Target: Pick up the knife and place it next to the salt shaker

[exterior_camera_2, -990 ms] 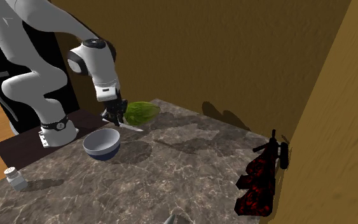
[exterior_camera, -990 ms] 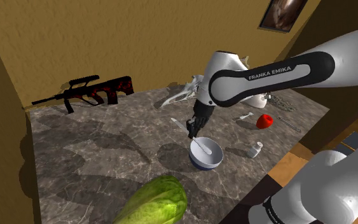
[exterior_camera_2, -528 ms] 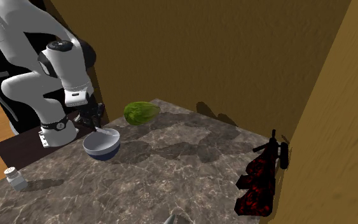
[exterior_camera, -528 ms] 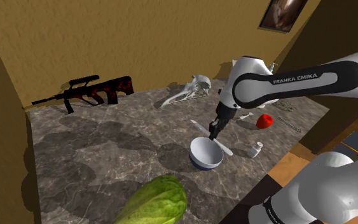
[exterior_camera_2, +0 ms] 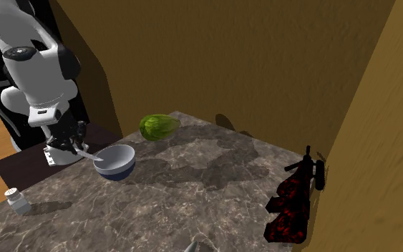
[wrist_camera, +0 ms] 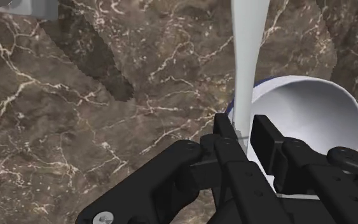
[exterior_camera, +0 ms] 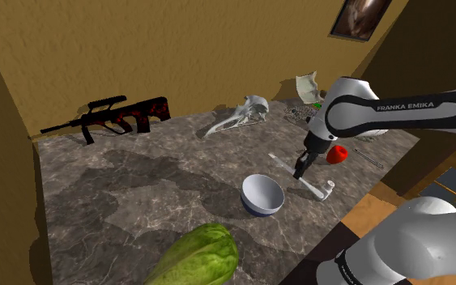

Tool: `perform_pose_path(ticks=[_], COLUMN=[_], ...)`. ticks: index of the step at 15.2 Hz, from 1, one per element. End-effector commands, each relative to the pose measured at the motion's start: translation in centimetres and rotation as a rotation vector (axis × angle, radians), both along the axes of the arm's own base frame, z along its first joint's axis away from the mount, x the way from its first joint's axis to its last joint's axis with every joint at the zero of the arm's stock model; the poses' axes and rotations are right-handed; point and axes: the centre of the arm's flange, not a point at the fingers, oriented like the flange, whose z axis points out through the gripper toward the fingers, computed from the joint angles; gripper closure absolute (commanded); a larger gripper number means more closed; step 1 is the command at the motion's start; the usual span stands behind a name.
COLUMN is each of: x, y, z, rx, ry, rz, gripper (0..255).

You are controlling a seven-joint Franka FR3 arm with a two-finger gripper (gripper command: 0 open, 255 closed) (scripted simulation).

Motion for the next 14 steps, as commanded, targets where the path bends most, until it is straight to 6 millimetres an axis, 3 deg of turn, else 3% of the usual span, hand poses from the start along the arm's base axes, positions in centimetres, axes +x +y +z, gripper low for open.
perform_pose_path(ticks=[1, 5, 14], x=[-1.6, -4.8, -4.8], y=[-2.3, -7.5, -7.5], z=[-0.1, -0.1, -4.8], rx=[0.0, 0.0, 0.0], ry=[0.0, 0.0, 0.0], rz=[0.002, 0.002, 0.002], gripper=[255, 255, 255])
